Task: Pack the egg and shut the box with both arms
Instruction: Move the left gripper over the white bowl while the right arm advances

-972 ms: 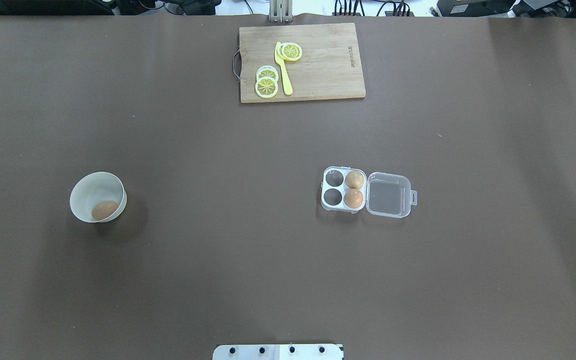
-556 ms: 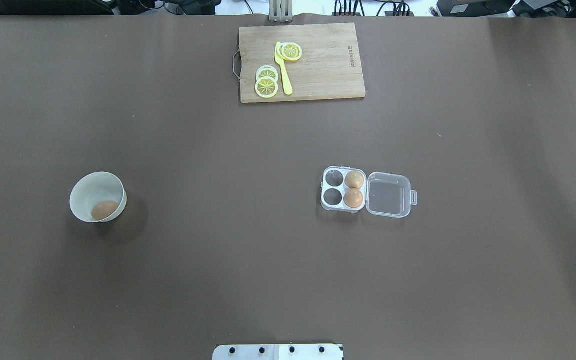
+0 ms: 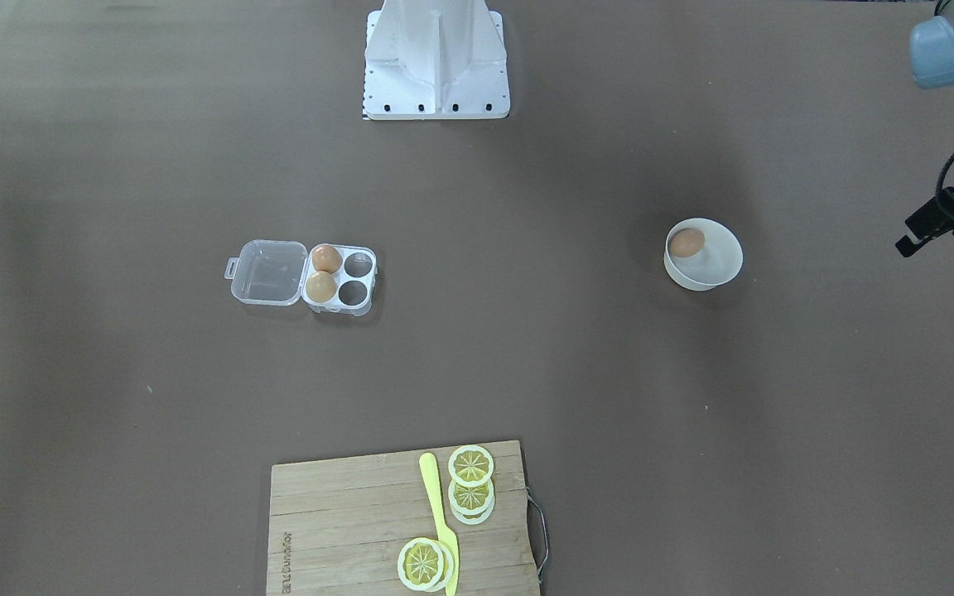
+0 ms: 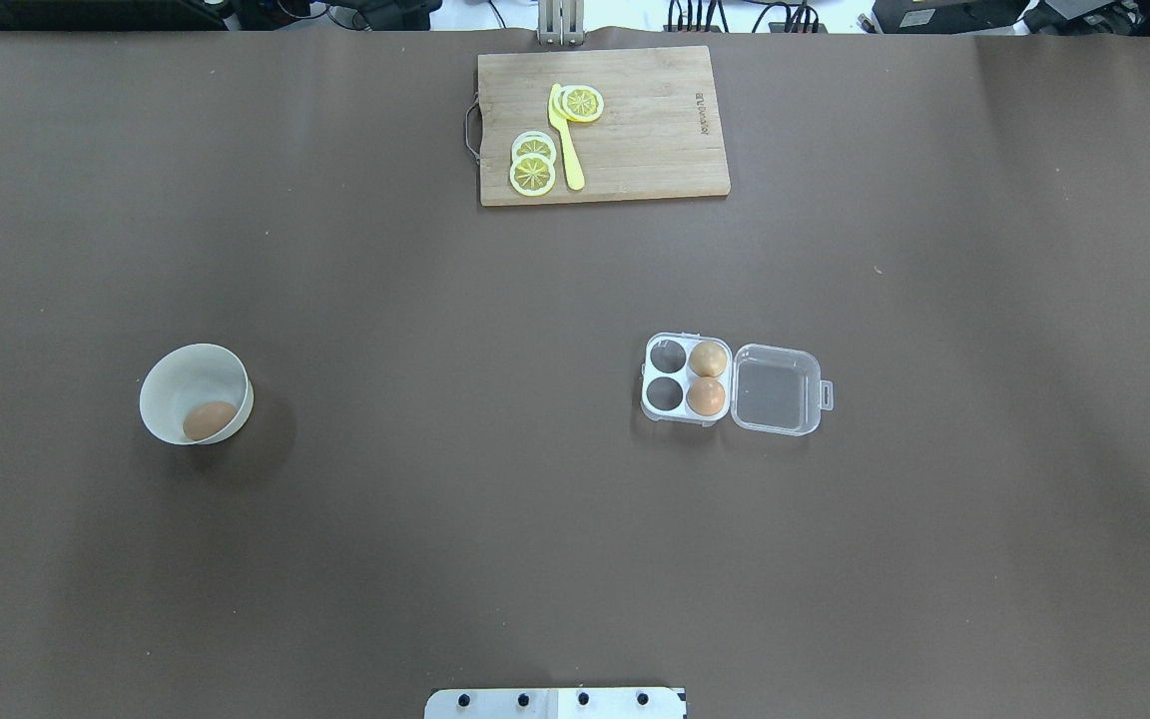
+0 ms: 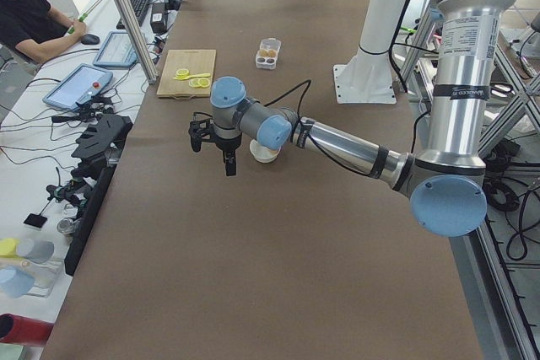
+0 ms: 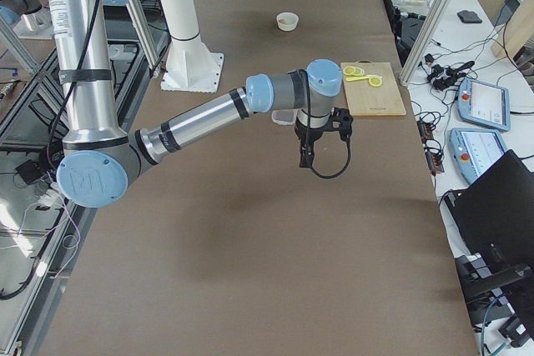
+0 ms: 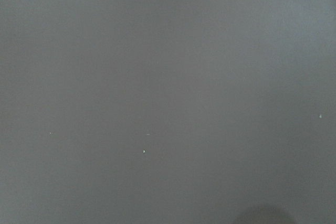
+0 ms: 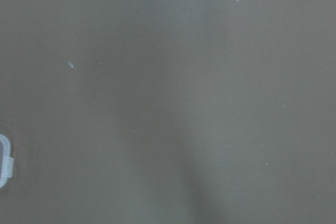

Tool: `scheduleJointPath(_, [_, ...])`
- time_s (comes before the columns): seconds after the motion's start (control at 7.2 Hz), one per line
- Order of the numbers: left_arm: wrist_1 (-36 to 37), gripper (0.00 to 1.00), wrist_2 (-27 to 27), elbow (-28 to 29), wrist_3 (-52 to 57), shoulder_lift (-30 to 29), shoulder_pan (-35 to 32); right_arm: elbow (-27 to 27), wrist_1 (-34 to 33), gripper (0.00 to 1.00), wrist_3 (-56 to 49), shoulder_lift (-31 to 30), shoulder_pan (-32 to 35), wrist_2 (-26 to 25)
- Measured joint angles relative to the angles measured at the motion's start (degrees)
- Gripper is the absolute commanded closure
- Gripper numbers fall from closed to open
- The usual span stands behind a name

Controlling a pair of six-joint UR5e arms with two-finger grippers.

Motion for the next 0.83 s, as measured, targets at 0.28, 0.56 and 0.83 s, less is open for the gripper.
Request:
scheduleJointPath(0.28, [-0.1,0.02,0.0,-1.5,-6.2,-0.1,3.3,2.4,0.0,0.0,9.9,3.1,-5.1,0.2])
scheduleJointPath(0.56, [-2.0,0.02,0.4,-2.3,-11.7,0.0,6.5,3.4,0.0,0.0,17.2,6.6,-9.4,0.1])
scheduleJointPath(0.83, [-6.3,0.1,2.2,-2.9,-19.4,0.2,11.4,3.3,0.0,0.0,22.0,9.0,-13.2,-0.3])
